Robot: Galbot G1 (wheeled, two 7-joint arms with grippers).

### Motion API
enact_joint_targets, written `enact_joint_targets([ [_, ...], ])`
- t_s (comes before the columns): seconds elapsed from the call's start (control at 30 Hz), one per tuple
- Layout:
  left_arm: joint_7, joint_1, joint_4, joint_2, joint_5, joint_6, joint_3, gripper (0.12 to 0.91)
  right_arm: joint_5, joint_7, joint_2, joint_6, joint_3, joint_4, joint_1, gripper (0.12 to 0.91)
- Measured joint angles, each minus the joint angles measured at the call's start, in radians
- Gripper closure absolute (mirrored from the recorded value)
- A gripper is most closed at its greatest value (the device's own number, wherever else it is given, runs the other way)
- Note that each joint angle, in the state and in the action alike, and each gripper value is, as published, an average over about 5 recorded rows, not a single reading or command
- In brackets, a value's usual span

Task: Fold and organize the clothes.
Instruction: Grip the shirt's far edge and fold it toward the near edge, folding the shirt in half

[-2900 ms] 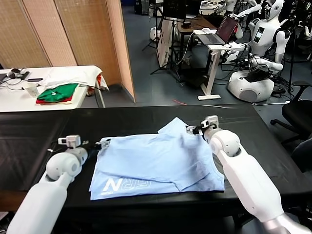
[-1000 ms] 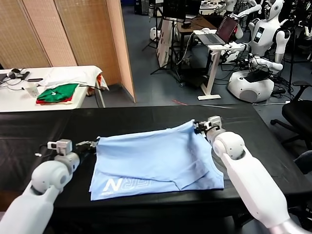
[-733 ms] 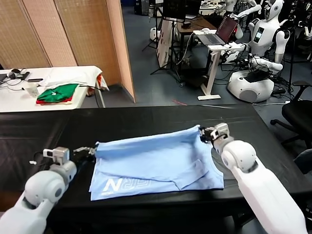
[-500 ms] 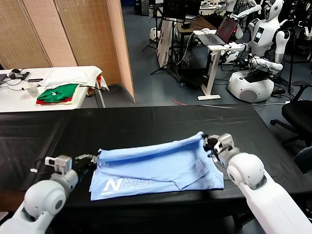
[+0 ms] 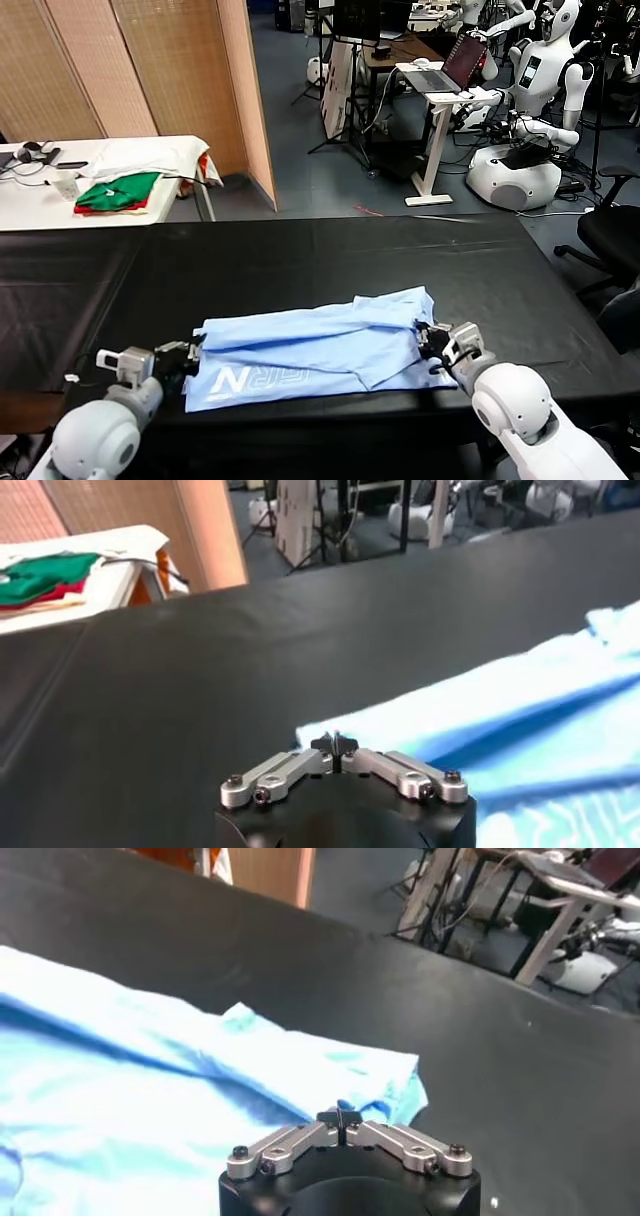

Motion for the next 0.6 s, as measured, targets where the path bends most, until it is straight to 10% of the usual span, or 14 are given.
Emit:
enact_joint_targets([
  [0.6, 0.003, 0.039, 0.015, -0.037, 0.026, -0.011, -0.028, 0.882, -0.008, -0.007, -0.007, 0.0, 0.034, 0.069, -0.085, 0.883],
])
